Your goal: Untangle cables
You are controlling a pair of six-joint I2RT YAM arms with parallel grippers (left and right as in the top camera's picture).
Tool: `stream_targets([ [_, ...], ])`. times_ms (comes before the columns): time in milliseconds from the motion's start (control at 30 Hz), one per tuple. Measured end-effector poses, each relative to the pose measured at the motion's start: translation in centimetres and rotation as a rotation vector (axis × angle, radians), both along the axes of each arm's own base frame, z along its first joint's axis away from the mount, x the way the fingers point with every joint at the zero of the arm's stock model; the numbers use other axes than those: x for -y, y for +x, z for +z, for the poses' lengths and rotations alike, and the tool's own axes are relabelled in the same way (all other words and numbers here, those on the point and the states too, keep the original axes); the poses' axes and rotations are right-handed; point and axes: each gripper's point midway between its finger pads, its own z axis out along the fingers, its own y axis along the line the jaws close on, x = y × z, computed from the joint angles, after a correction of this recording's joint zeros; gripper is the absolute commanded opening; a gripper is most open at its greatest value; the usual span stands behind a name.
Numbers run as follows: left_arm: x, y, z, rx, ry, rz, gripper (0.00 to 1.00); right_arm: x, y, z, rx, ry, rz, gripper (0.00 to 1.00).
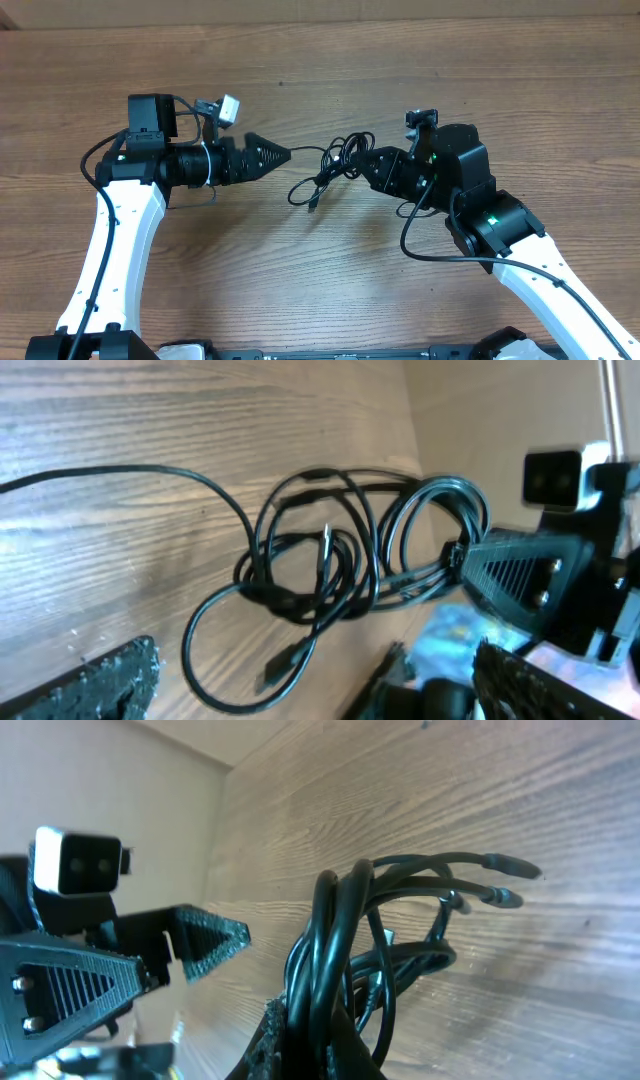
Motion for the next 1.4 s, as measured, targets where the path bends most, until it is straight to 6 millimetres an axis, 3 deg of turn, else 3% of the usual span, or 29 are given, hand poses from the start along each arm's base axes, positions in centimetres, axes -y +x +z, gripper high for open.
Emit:
stream_targets([
  [200,0.0,-0.6,-0.2,0.139,0.051,-0.100,0.98,-1.6,-0.4,2.4,0.212,-0.009,0.170,0.04],
  [367,0.4,-0.8,0.3,0.284,0.061,-0.190,0.93,-2.3,-1.2,3.1,0.321,-0.026,0.280,0.04],
  [833,2.1,0.4,5.3,0.806,-0.038,-0.371,0.91,-3.2,-2.2,4.3,0.442,-0.016,0.395,0.04],
  [967,3.4,-0.3,6.3,0.863,-0.093,-0.424,0.84,-3.3,-2.2,4.6,0.456,-0.013,0.401,0.04],
  [1100,5.1,-1.4,6.8,0.881,-0.137,-0.481,0.82,-3.3,-2.3,4.6,0.459,-0.012,0.404,0.04],
  [1333,6.7,-1.9,6.3,0.874,-0.119,-0.519,0.69,-3.5,-2.6,4.9,0.469,0.001,0.425,0.04],
  [1400,6.6,-1.7,6.1,0.871,-0.104,-0.512,0.60,-3.5,-2.6,4.9,0.469,0.002,0.427,0.04],
])
